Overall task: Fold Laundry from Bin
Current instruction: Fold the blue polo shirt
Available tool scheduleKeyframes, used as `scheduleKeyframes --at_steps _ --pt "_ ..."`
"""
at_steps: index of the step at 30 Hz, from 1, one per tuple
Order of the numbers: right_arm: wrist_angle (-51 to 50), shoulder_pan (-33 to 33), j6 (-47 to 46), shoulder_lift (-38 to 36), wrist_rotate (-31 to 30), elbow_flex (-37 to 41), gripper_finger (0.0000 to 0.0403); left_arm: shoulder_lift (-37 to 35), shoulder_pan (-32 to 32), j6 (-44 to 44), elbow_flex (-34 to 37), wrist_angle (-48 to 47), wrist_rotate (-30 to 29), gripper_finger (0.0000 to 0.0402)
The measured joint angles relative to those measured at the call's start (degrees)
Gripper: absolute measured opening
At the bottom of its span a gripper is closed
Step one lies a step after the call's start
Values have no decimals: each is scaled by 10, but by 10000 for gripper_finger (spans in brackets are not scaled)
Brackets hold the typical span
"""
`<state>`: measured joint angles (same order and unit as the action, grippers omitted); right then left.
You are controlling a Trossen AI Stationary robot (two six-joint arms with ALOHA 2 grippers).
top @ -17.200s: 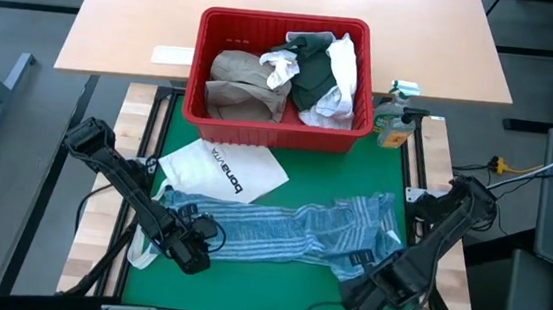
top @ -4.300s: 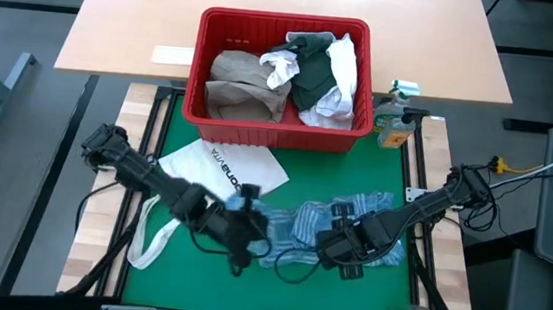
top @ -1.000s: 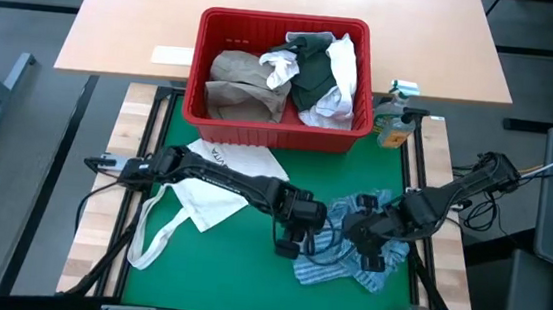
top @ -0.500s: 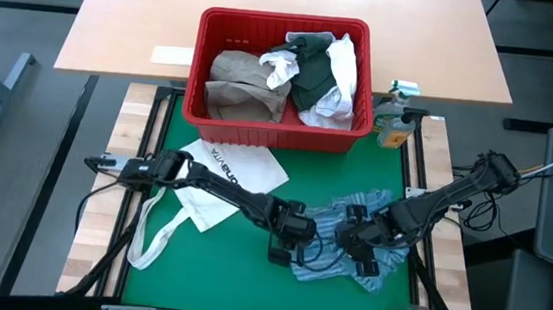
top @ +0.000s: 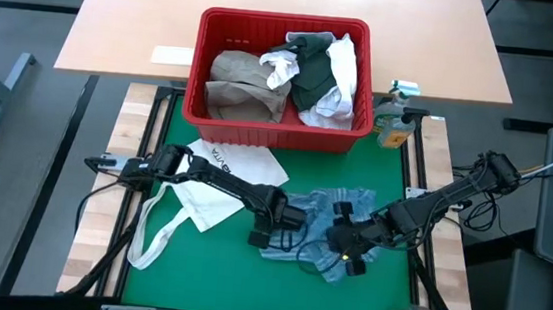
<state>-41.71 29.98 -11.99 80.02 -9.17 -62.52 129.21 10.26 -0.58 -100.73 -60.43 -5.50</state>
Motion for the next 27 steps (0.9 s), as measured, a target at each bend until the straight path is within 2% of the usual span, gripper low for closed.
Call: scheduleKeyframes --at_steps 5,9,17,24,27 --pt "26 -9 80 0 -73 0 170 1 0 -4 -1 -35 0 94" --pt "50 -37 110 0 -57 0 170 1 0 -4 -1 -36 0 94" --pt "91 -80 159 28 28 0 170 2 0 -5 -1 -35 1 94" --pt "86 -84 188 83 18 0 170 2 0 -5 -1 -38 1 94" --pt "82 -83 192 85 -15 0 165 2 0 -4 4 -49 0 94"
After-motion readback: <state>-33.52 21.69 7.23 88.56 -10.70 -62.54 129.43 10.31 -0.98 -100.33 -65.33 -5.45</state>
